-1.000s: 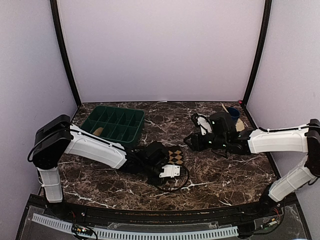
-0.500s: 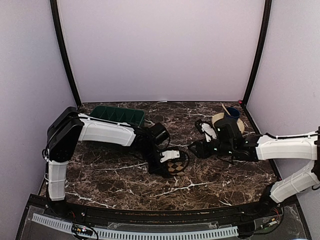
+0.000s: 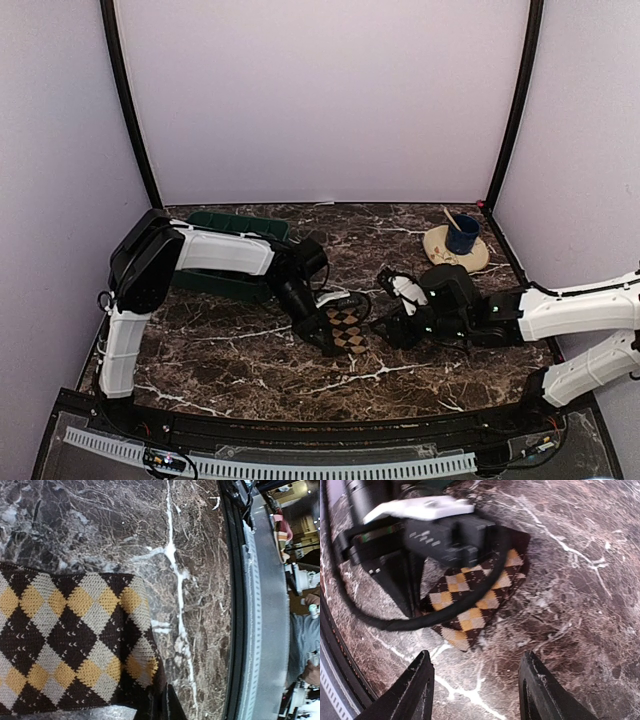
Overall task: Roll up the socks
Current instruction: Roll the sock at the center of the board.
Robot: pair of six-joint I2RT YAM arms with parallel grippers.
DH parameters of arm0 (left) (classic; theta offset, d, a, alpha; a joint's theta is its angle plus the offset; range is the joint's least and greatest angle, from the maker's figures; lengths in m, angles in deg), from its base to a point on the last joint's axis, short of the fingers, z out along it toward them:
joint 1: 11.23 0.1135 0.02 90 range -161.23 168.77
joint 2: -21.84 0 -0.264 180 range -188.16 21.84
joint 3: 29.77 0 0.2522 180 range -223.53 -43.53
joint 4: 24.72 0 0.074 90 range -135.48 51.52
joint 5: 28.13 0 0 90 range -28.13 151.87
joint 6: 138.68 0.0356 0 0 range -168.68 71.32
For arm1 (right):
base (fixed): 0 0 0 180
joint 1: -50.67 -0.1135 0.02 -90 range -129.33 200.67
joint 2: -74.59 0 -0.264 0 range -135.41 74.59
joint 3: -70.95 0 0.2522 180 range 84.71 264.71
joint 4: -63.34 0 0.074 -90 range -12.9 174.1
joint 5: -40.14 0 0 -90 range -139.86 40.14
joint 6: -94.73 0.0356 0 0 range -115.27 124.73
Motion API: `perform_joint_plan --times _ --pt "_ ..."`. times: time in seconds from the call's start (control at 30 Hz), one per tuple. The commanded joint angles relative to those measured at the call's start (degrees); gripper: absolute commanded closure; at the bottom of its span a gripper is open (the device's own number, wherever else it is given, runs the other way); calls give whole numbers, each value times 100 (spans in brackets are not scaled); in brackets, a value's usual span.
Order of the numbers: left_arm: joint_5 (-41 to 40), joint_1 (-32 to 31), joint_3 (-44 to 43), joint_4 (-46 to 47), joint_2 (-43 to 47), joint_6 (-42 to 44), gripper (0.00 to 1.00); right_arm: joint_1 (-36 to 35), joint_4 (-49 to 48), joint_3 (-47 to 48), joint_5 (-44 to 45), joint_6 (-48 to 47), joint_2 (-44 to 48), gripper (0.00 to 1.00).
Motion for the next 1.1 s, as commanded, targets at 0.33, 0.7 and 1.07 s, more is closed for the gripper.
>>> perform_joint_plan --times 0.33,0.7,1.07 --pt "1011 194 -412 -724 -492 -78 100 -1104 -229 -47 806 -753 -371 46" --pt "1055 236 -488 -841 -696 -87 100 -1522 -511 178 1085 -1656 -1083 42" --pt "1088 309 -618 -965 -913 -83 100 -1527 -583 751 1071 -2804 -1934 36"
